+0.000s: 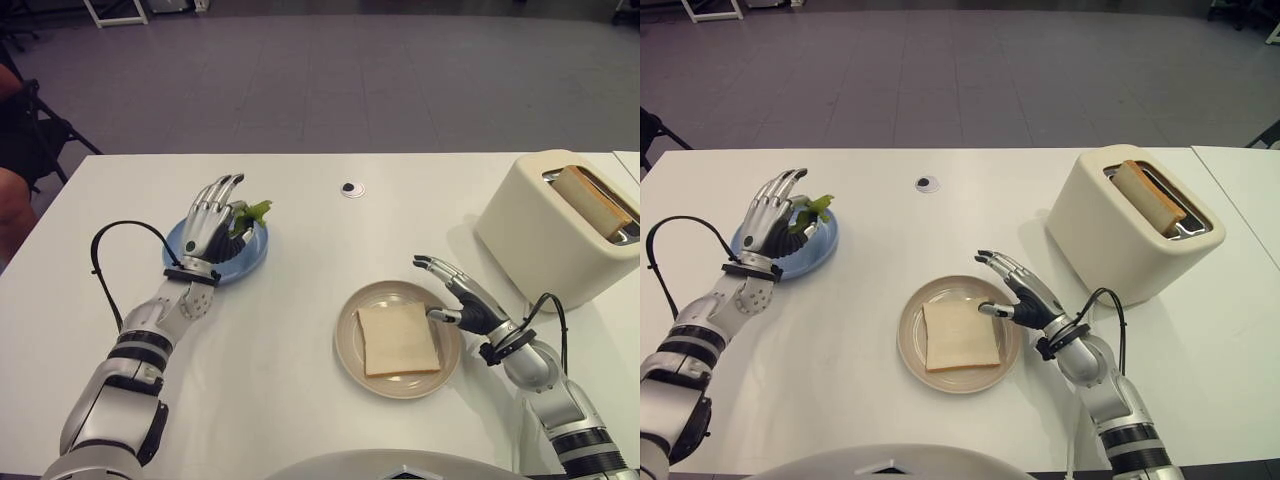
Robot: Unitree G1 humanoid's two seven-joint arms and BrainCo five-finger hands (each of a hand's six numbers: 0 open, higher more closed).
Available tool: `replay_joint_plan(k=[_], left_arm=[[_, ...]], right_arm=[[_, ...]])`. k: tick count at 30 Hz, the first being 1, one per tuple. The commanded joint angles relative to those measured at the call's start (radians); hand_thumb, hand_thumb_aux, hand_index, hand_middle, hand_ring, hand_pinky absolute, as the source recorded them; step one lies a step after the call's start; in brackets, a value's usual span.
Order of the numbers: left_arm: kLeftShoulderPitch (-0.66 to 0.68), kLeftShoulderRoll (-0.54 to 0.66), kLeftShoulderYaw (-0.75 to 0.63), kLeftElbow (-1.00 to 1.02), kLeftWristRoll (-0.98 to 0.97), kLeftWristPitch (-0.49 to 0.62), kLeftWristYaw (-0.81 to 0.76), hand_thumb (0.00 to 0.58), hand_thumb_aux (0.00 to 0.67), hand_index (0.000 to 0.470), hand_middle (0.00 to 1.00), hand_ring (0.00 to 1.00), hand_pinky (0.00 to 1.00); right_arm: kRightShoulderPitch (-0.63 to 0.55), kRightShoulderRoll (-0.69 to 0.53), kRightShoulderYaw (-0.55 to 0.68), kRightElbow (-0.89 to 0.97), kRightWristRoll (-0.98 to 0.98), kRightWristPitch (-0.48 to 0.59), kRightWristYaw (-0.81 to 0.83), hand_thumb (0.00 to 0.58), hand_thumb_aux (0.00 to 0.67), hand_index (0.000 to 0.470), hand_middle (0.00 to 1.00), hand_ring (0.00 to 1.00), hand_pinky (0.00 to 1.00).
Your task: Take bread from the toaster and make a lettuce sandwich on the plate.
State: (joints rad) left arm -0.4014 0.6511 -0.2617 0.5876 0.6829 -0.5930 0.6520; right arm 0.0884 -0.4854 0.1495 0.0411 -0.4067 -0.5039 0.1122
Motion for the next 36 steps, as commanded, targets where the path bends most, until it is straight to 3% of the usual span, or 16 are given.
replay_joint_plan(k=[1,6,11,17,18,19,20,21,22,28,31,33,36], left_arm=[[0.114,-0.088,-0.089,-0.255,-0.025,-0.105,-0.12,0.58,0.67,0.47,0.0,0.0,0.0],[0.19,-0.211,-0.259,-0.338,0.041,-0.192,-0.25,0.58,0.67,0.47,0.0,0.0,0.0],[0.174,-0.304,-0.382,-0.206,0.155,-0.222,-0.288,0.58,0.67,0.47,0.0,0.0,0.0],[0.15,-0.308,-0.405,-0.107,0.23,-0.209,-0.244,0.58,0.67,0.47,0.0,0.0,0.0],[0.15,-0.309,-0.411,-0.107,0.231,-0.211,-0.251,0.576,0.617,0.433,0.0,0.0,0.0],[0.149,-0.308,-0.418,-0.105,0.239,-0.209,-0.252,0.447,0.349,0.245,0.0,0.0,0.0],[0.148,-0.307,-0.421,-0.101,0.244,-0.206,-0.253,0.31,0.213,0.149,0.0,0.0,0.0],[0.147,-0.306,-0.418,-0.101,0.243,-0.203,-0.255,0.075,0.045,0.031,0.0,0.0,0.0],[0.145,-0.304,-0.413,-0.106,0.243,-0.199,-0.256,0.0,0.0,0.0,0.0,0.0,0.0],[0.139,-0.287,-0.366,-0.179,0.221,-0.164,-0.277,0.0,0.0,0.0,0.0,0.0,0.0],[0.142,-0.266,-0.325,-0.246,0.214,-0.134,-0.284,0.0,0.0,0.0,0.0,0.0,0.0],[0.158,-0.253,-0.273,-0.317,0.196,-0.11,-0.27,0.0,0.0,0.0,0.0,0.0,0.0],[0.207,-0.267,-0.159,-0.441,0.117,-0.1,-0.213,0.0,0.0,0.0,0.0,0.0,0.0]], right_arm=[[-0.029,-0.001,-0.028,-0.007,-0.002,-0.003,-0.018,0.0,0.0,0.0,0.0,0.0,0.0],[-0.053,-0.022,-0.125,-0.028,0.036,-0.005,-0.049,0.0,0.0,0.0,0.0,0.0,0.0],[-0.03,-0.035,-0.183,-0.053,0.051,-0.005,-0.061,0.0,0.0,0.0,0.0,0.0,0.0],[0.006,-0.035,-0.228,-0.099,0.057,0.003,-0.062,0.0,0.0,0.0,0.0,0.0,0.0],[0.007,-0.037,-0.234,-0.1,0.054,0.005,-0.064,0.0,0.0,0.0,0.0,0.0,0.0],[0.011,-0.039,-0.243,-0.104,0.054,0.007,-0.064,0.0,0.0,0.0,0.0,0.0,0.0],[0.017,-0.043,-0.257,-0.116,0.056,0.008,-0.064,0.0,0.0,0.0,0.0,0.0,0.0],[0.027,-0.048,-0.279,-0.132,0.06,0.01,-0.065,0.0,0.0,0.0,0.0,0.0,0.0],[0.038,-0.052,-0.303,-0.148,0.066,0.014,-0.068,0.0,0.0,0.0,0.0,0.0,0.0],[0.077,-0.07,-0.467,-0.252,0.065,0.062,-0.095,0.0,0.0,0.0,0.0,0.0,0.0],[0.046,-0.075,-0.606,-0.307,-0.001,0.124,-0.185,0.0,0.0,0.0,0.0,0.0,0.0],[0.016,-0.103,-0.656,-0.262,-0.113,0.204,-0.259,0.0,0.0,0.0,0.0,0.0,0.0],[0.001,-0.171,-0.605,-0.07,-0.256,0.294,-0.297,0.0,0.0,0.0,0.0,0.0,0.0]])
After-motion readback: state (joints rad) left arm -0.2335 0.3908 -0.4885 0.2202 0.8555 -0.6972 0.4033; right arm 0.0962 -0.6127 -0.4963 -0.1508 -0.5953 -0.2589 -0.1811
